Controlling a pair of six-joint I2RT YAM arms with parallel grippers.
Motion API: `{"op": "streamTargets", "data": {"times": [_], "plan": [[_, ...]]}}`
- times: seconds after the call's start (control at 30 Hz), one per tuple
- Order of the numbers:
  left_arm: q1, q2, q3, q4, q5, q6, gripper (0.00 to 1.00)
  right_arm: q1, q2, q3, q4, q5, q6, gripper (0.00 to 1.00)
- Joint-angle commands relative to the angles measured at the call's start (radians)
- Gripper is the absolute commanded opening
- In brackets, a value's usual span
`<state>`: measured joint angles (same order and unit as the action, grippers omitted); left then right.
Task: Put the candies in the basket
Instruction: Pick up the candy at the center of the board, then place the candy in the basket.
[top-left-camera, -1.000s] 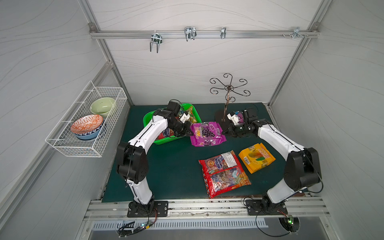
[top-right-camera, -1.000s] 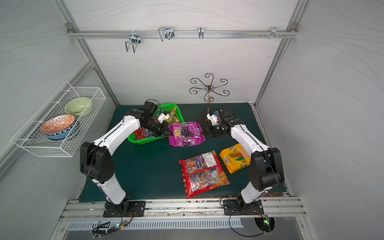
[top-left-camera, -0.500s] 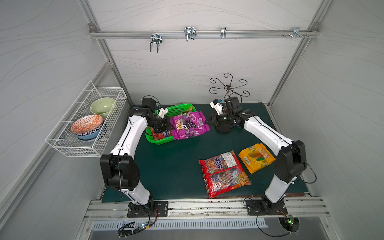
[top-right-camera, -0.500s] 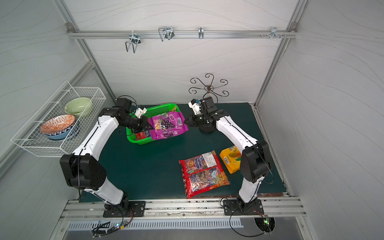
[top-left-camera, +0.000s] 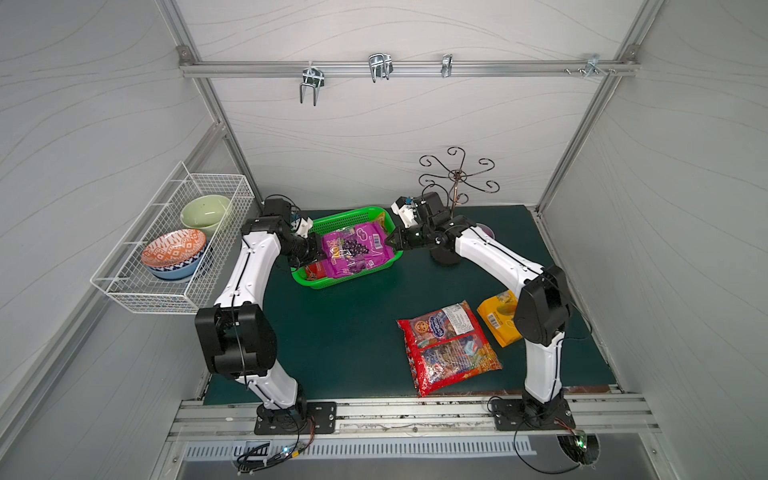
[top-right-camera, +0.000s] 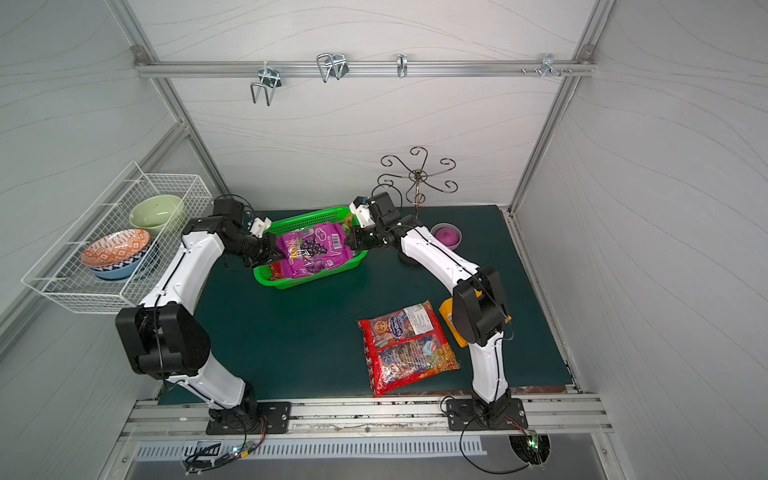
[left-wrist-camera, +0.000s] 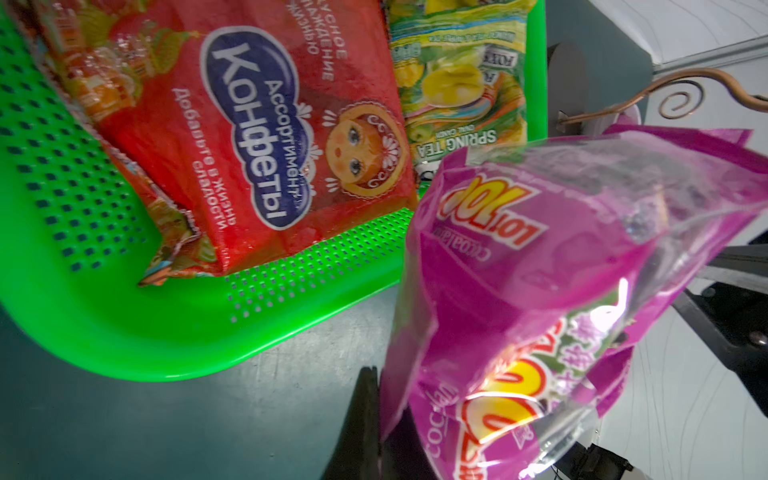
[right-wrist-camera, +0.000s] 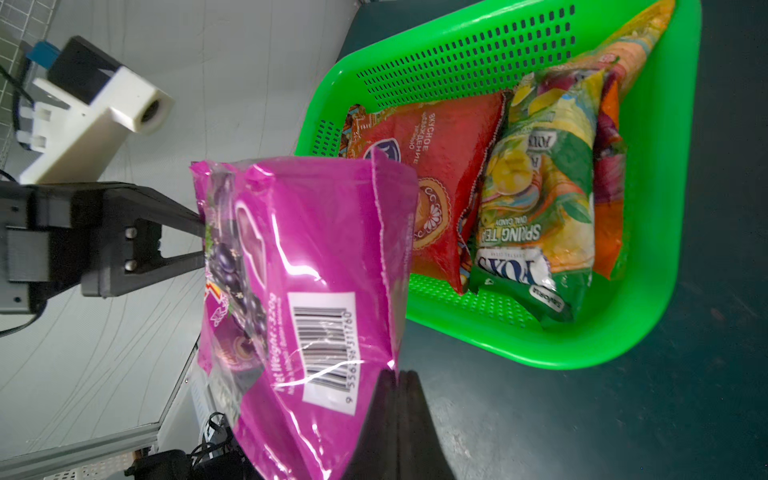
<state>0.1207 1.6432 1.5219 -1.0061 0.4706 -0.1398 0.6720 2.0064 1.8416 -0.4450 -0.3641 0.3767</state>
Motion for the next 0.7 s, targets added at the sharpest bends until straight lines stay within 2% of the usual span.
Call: {"op": "streamTargets", "data": {"times": [0.0,0.33,0.67], "plan": [[0.065,0.028,0.021,0.084,-0.157,0.024,0.00,-0.007,0.050,0.075,-0.022,0.118,-0.003,0.00],[0.066,0.173,0.174,0.120,-0.179,0.000,0.00,0.006,0.253,0.331,-0.089,0.130,0.000,0.00],[0.066,0.375,0.414,0.069,-0.137,-0.060,0.00,0.004,0.399,0.542,-0.115,0.267,-0.050,0.00]]}}
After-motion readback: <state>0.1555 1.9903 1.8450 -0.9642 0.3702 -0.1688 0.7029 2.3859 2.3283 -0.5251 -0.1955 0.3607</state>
